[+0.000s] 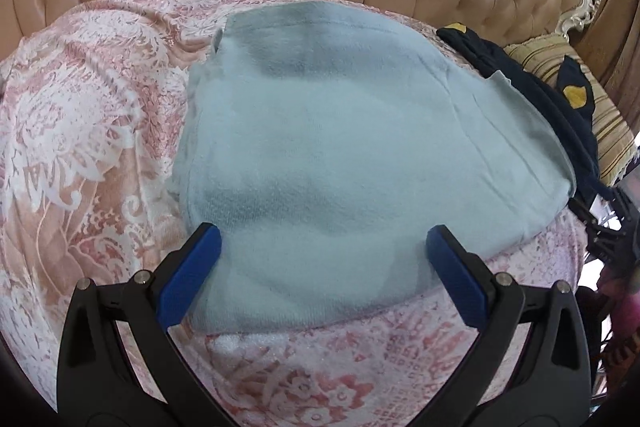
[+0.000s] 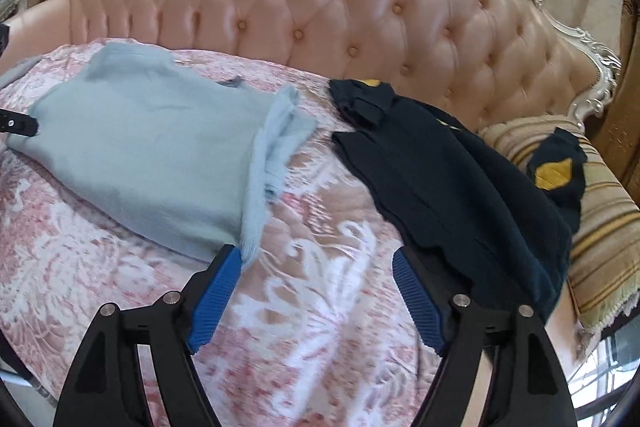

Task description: Fold clothes

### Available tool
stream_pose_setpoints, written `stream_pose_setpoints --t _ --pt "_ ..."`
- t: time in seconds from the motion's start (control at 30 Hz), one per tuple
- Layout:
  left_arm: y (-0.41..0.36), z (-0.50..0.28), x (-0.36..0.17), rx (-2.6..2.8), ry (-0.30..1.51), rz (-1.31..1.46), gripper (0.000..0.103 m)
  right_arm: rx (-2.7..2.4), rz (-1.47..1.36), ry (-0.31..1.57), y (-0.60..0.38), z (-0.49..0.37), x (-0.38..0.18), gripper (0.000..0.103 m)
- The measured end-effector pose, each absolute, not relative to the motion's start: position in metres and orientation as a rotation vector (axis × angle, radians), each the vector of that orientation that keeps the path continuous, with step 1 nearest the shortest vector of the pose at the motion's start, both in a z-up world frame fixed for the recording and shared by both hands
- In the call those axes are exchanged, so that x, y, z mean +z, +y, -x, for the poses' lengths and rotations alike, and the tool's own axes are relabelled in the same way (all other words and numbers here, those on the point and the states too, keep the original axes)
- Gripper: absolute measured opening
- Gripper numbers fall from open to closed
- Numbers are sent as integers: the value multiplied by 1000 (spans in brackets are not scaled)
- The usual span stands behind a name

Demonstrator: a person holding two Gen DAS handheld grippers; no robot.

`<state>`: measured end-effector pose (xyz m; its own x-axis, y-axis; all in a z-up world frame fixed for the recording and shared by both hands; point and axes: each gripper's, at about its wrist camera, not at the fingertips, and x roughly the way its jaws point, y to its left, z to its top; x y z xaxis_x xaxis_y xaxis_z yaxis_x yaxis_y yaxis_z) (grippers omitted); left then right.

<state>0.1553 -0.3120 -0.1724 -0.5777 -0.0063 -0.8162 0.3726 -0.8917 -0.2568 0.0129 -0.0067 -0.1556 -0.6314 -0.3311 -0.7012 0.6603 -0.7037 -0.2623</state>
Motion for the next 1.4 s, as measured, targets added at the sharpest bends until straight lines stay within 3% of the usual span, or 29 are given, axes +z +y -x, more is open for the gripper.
stream_pose_setpoints --t 0.23,0.77,1.0,1.4 --pt "-315 -157 -173 -2544 629 -1315 103 -2329 -865 570 6 -14 -139 79" --pt "-320 -155 -175 -2548 652 -1329 103 -2345 -808 888 -26 -12 -162 79" --pt "-321 -154 -175 -2540 658 -1337 103 -2360 -870 807 0 -9 -150 80" --pt "-323 -155 -175 -2543 671 -1343 103 -2250 -816 803 -43 -4 -165 81"
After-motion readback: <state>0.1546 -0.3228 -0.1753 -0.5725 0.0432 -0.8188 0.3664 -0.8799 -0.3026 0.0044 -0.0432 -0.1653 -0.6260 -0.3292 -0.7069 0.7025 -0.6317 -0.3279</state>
